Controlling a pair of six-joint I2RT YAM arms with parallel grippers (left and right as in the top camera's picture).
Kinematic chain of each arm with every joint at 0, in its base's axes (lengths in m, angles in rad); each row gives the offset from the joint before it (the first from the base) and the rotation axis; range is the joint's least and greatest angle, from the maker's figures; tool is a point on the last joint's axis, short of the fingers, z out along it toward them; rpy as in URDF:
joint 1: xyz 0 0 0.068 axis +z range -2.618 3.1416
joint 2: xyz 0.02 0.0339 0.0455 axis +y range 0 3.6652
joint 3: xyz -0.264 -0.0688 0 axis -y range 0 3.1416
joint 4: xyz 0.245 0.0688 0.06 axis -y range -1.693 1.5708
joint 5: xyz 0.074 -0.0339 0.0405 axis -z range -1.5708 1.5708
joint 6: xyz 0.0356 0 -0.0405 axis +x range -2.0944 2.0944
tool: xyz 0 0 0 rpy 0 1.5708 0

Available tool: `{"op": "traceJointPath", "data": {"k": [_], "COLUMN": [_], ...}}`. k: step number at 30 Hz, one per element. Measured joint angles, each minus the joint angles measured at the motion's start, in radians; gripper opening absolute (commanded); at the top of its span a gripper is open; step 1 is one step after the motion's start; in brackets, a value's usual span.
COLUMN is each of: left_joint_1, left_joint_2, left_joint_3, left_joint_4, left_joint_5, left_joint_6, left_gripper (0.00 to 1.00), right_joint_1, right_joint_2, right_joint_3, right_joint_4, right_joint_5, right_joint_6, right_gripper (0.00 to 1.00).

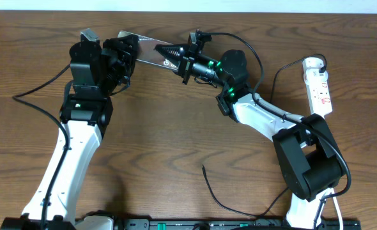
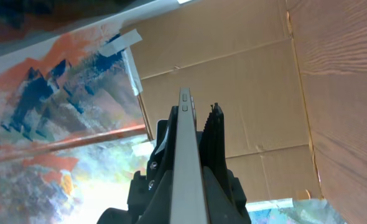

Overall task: Plug charger to phone and switch on socket
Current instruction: 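Grasp the phone's top end with the left gripper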

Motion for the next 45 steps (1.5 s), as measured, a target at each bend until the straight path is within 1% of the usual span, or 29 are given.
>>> {"op": "traceJointPath", "data": {"k": [6,10,15,19,35,39,45], "left_joint_1": [0.002,0.002,0.003,0.003,0.005,0.005,0.006], "left_joint_2": [0.027,0.028,0.028,0.029,0.029,0.029,0.037], "left_joint_3": [0.0,0.0,0.0,0.0,0.0,0.0,0.0], "left_joint_4": [0.067,0.082,0.082,0.085,0.087,0.088,0.093], "left_joint_5": [0.027,0.04,0.041,0.042,0.047,0.048,0.051], "left_joint_6": [-0.002,-0.002,-0.001,-0.006,-0.023,-0.022,0.001], "left_gripper": [0.2,0.2,0.1,0.08,0.07,0.07,0.07], "right_joint_1": [0.0,0.0,0.0,0.0,0.0,0.0,0.016], "right_joint_2": [0.004,0.004,0.004,0.004,0.004,0.004,0.004], "right_joint_3": [0.0,0.0,0.0,0.0,0.0,0.0,0.0], "right_joint_4": [0.001,0.003,0.005,0.006,0.007,0.007,0.018], "right_joint_5": [0.025,0.026,0.027,0.029,0.026,0.022,-0.06], "right_joint_6": [0.0,0.0,0.0,0.011,0.019,0.019,0.009], "right_gripper": [0.02,0.02,0.02,0.02,0.02,0.11,0.16]}}
